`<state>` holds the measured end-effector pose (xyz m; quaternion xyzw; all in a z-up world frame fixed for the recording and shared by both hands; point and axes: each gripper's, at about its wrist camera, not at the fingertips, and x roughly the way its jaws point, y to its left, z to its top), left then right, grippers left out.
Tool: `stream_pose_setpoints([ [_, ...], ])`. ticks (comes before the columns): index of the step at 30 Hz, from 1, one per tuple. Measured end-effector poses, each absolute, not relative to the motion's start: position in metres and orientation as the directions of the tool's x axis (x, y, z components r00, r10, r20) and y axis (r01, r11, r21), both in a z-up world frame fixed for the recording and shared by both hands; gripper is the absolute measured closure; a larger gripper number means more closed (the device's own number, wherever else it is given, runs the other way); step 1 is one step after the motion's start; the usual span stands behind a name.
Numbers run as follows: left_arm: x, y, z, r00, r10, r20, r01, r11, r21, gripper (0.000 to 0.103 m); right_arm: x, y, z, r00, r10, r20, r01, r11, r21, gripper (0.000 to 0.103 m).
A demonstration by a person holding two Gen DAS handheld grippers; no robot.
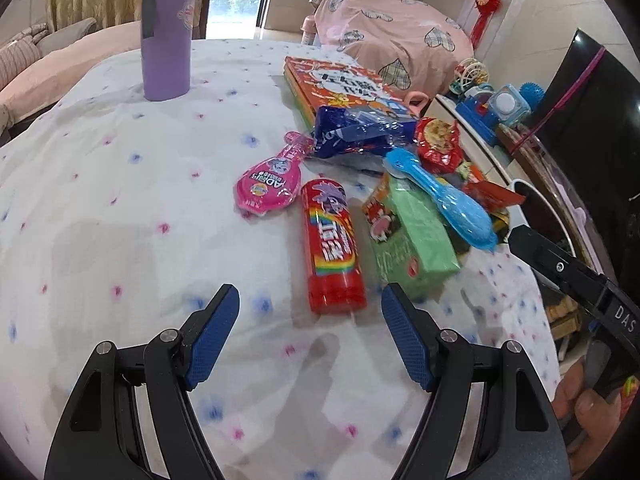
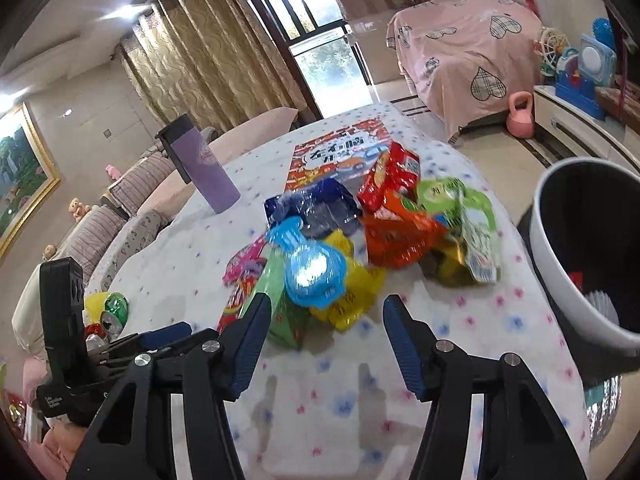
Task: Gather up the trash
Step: 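Grasp the red Skittles tube with the left tool while the right tool grasps the blue toy spoon, then carry the Skittles tube and blue spoon over the bin and release both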
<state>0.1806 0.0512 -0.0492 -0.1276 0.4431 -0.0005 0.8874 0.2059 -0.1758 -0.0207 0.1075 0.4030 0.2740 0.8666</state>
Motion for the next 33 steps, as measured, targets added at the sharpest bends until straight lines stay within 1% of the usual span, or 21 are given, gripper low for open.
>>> stream_pose_setpoints([
  [4, 0.196, 0.052, -0.055, 0.589, -0.123, -0.798, -0.108, 0.968, -0.229, 0.028, 0.221, -0.166, -0.029, 0.497, 0.57, -0.655, -0.397, 0.82, 0.413, 0.044],
  [5, 0.199, 0.052, -0.057, 0.586, -0.125, -0.801, -0.105, 0.968, -0.229, 0.028, 0.224, -0.163, -0.029, 0.49, 0.573, -0.657, -0.4, 0.818, 0.414, 0.047],
  [6, 0.202, 0.051, -0.058, 0.582, -0.127, -0.804, -0.101, 0.969, -0.226, 0.031, 0.227, -0.16, -0.031, 0.481, 0.578, -0.659, -0.406, 0.813, 0.417, 0.051],
  [7, 0.204, 0.05, -0.06, 0.577, -0.129, -0.807, -0.097, 0.97, -0.225, 0.034, 0.228, -0.159, -0.032, 0.476, 0.581, -0.66, -0.409, 0.811, 0.418, 0.061],
  [8, 0.206, 0.049, -0.062, 0.569, -0.134, -0.811, -0.092, 0.97, -0.225, 0.04, 0.23, -0.157, -0.033, 0.469, 0.583, -0.663, -0.415, 0.808, 0.417, 0.074],
  [10, 0.207, 0.045, -0.062, 0.574, -0.12, -0.81, -0.083, 0.975, -0.204, 0.046, 0.228, -0.155, -0.033, 0.462, 0.594, -0.659, -0.427, 0.8, 0.421, 0.085],
  [11, 0.207, 0.043, -0.062, 0.575, -0.126, -0.808, -0.072, 0.976, -0.204, 0.057, 0.226, -0.155, -0.033, 0.461, 0.599, -0.655, -0.429, 0.797, 0.426, 0.089],
  [12, 0.206, 0.042, -0.063, 0.574, -0.137, -0.807, -0.064, 0.975, -0.212, 0.069, 0.224, -0.157, -0.032, 0.464, 0.596, -0.655, -0.429, 0.798, 0.422, 0.089],
  [13, 0.205, 0.042, -0.063, 0.573, -0.141, -0.807, -0.061, 0.975, -0.214, 0.071, 0.221, -0.158, -0.032, 0.466, 0.597, -0.653, -0.43, 0.798, 0.422, 0.089],
  [24, 0.17, 0.039, -0.047, 0.62, -0.14, -0.772, -0.061, 0.972, -0.225, 0.071, 0.185, -0.207, -0.021, 0.515, 0.599, -0.613, -0.393, 0.801, 0.453, 0.09],
  [29, 0.149, 0.027, -0.032, 0.639, -0.173, -0.749, -0.027, 0.969, -0.247, 0.071, 0.169, -0.236, -0.019, 0.547, 0.579, -0.604, -0.355, 0.814, 0.46, 0.09],
  [33, 0.14, 0.006, -0.022, 0.642, -0.223, -0.733, 0.03, 0.963, -0.267, 0.071, 0.159, -0.253, -0.021, 0.565, 0.561, -0.605, -0.325, 0.825, 0.462, 0.09],
])
